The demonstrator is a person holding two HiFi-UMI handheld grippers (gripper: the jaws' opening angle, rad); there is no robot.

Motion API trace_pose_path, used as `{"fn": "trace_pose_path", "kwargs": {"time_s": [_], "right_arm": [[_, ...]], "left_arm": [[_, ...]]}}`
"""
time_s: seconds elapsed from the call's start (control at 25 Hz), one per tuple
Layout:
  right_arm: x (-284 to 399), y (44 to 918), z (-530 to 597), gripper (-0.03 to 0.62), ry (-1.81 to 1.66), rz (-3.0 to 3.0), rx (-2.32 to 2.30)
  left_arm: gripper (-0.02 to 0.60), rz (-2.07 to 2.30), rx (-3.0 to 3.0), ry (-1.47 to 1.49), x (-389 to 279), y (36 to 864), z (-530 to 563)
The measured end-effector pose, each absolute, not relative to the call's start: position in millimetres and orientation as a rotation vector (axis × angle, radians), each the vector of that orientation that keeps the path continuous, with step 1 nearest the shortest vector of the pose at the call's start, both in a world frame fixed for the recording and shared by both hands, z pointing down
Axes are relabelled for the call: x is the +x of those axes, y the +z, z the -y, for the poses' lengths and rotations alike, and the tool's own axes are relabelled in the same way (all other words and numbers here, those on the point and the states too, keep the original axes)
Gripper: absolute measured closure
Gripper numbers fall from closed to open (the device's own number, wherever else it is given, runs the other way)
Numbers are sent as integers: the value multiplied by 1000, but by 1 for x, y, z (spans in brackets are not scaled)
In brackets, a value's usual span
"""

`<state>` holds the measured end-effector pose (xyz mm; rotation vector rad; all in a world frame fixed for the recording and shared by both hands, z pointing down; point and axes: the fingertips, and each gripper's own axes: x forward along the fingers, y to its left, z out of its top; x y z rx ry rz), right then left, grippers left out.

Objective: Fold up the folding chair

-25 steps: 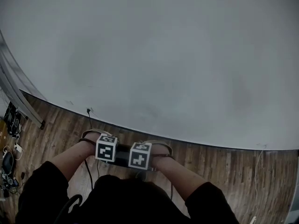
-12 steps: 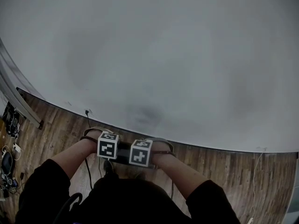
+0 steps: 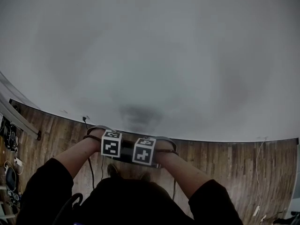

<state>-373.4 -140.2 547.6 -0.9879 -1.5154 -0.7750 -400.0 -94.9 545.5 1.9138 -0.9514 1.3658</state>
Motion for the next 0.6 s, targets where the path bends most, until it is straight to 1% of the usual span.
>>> {"fn": "trace_pose_path", "kwargs": {"time_s": [0.4, 0.6], "right_arm": [[-394, 548, 152, 545, -737, 1552, -948], [-402, 548, 159, 520, -762, 1599, -901]], "left_arm": [[523, 934, 1935, 1338, -418, 546, 106], [508, 958, 1933, 1345, -425, 546, 112]]}}
